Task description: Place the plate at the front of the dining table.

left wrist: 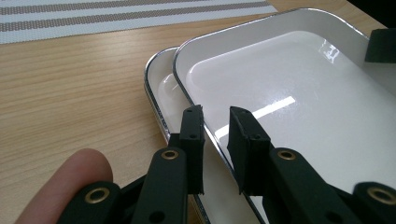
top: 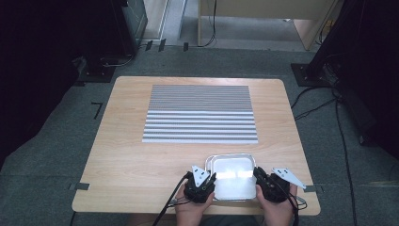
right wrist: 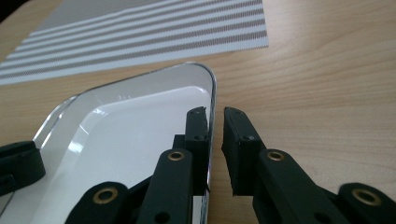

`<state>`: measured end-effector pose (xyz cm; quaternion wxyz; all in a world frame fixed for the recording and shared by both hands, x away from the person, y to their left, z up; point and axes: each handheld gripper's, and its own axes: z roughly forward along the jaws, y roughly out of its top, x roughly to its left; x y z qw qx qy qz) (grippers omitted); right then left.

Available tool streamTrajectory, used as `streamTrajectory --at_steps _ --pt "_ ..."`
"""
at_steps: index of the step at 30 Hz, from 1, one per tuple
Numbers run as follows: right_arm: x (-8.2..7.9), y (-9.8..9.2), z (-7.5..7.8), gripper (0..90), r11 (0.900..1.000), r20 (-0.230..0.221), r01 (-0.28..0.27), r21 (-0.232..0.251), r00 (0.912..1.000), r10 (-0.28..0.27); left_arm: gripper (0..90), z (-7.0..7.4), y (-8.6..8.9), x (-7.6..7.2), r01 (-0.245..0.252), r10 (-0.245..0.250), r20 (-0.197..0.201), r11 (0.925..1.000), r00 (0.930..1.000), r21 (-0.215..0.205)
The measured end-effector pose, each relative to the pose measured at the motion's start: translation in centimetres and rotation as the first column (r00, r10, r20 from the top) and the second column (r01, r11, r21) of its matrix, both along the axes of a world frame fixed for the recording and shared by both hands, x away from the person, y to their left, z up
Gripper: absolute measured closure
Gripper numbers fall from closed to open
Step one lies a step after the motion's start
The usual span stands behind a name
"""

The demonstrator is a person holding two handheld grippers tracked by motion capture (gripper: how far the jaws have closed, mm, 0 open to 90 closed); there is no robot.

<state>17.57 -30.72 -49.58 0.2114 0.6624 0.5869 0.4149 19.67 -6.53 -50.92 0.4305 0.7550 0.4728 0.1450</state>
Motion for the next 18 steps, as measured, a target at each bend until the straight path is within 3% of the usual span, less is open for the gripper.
streamTrajectory --at_steps 5,8,11,15,18 --pt "0.1 -0.1 0.1 89.2 0.998 -0.015 0.039 0.039 0.9991 -0.039 73.9 -0.3 -0.2 0.0 0.009 -0.009 -0.018 0.9999 0.9998 -0.009" --pt "0.1 -0.6 -0.1 89.5 0.991 -0.029 0.075 0.11 0.9969 -0.073 71.9 -0.3 -0.3 0.0 0.015 -0.015 -0.025 0.9995 0.9996 -0.027" --pt "-0.1 -0.5 -0.1 89.8 0.99 -0.022 0.088 0.11 0.9961 -0.086 73.5 -0.2 -0.2 -0.1 0.015 -0.015 -0.014 0.9995 0.9998 -0.027" --pt "-0.2 -0.2 0.2 89.9 0.99 0.007 0.091 0.108 0.9957 -0.093 76.4 0.6 0.3 0.0 -0.001 0.001 0.005 0.9979 1.0 -0.065" --pt "-0.3 0.0 0.4 89.8 0.987 0.026 0.089 0.134 0.9952 -0.094 79.4 1.1 0.8 0.1 -0.012 0.013 0.02 0.997 0.9997 -0.077"
